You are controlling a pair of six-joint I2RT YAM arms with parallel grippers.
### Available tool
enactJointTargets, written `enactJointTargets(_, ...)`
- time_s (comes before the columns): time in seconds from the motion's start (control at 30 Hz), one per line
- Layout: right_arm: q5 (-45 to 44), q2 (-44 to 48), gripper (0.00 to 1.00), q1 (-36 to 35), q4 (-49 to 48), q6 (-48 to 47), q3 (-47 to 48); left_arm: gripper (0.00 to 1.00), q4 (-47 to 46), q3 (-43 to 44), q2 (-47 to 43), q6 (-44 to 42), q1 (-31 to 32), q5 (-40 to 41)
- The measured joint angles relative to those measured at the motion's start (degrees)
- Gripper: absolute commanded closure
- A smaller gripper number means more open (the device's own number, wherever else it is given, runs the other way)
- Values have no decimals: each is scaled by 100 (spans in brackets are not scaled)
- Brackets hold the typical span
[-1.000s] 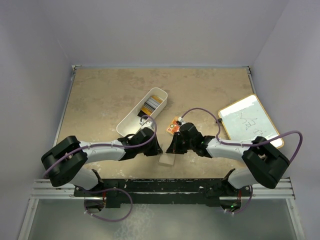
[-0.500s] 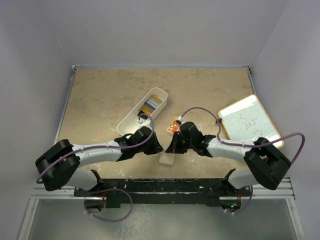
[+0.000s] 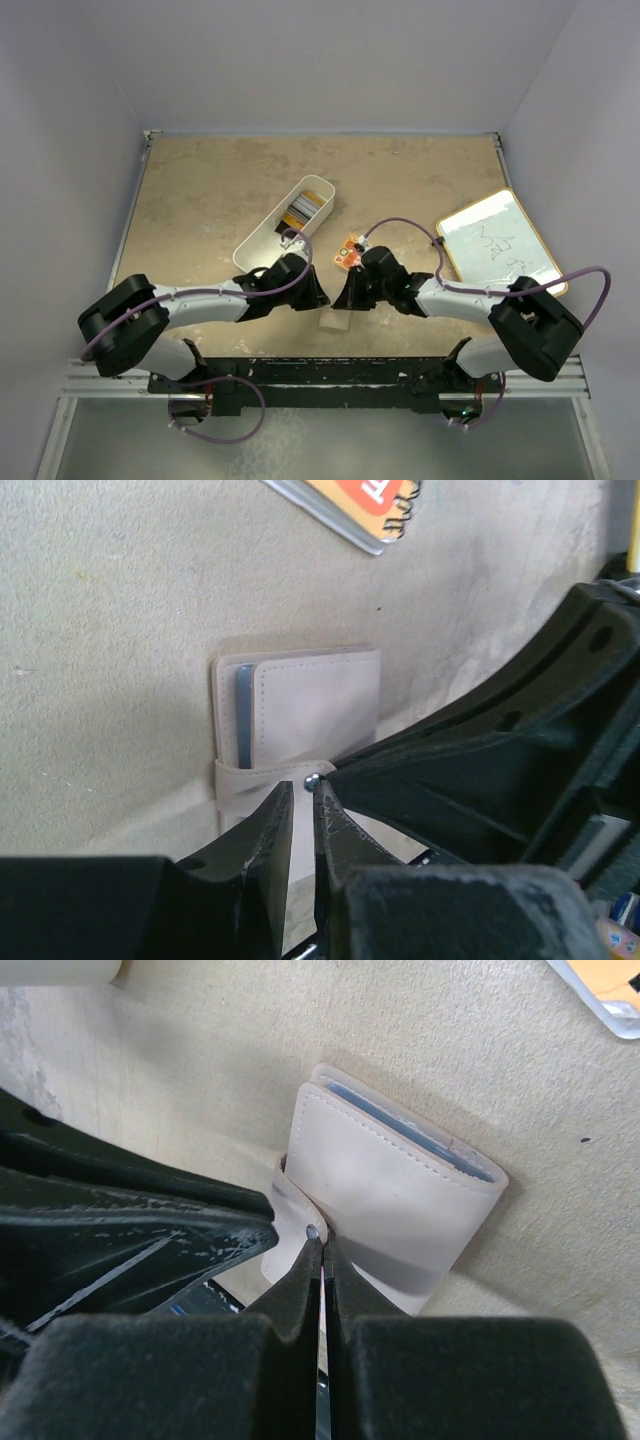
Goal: Put the credit cards into the card holder
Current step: Close the card holder at the center of the board.
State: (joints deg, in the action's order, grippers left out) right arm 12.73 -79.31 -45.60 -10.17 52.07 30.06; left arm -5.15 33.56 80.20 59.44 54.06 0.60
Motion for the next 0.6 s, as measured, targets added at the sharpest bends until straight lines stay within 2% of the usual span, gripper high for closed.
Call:
enactJointTargets(0.17, -4, 7, 100, 0, -37, 20, -48, 90, -13, 11, 299, -2, 0, -85)
enactJointTargets(0.6, -24, -61, 100, 0, -9, -7, -44, 91, 37, 179, 420, -55, -2, -192)
